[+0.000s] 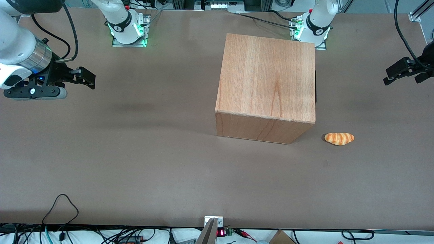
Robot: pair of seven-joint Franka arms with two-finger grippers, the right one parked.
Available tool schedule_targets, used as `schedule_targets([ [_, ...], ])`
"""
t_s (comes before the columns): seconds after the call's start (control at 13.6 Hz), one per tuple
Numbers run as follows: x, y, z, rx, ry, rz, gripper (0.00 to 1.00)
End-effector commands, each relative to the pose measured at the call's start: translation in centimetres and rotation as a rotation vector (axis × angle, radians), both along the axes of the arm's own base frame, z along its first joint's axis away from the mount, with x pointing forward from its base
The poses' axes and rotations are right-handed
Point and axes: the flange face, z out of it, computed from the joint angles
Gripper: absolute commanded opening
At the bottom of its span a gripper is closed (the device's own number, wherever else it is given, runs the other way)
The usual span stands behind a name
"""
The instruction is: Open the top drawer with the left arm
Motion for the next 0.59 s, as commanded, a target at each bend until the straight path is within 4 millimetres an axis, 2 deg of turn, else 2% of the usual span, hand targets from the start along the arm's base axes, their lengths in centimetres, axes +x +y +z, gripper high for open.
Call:
schedule_targets([
  [0.0,-0.16,0.29,0.7,-0.007,0.004,-0.015,1.0],
  [0.51,-0.06,0.24,0.75,-0.011,0.002,-0.003,1.0],
])
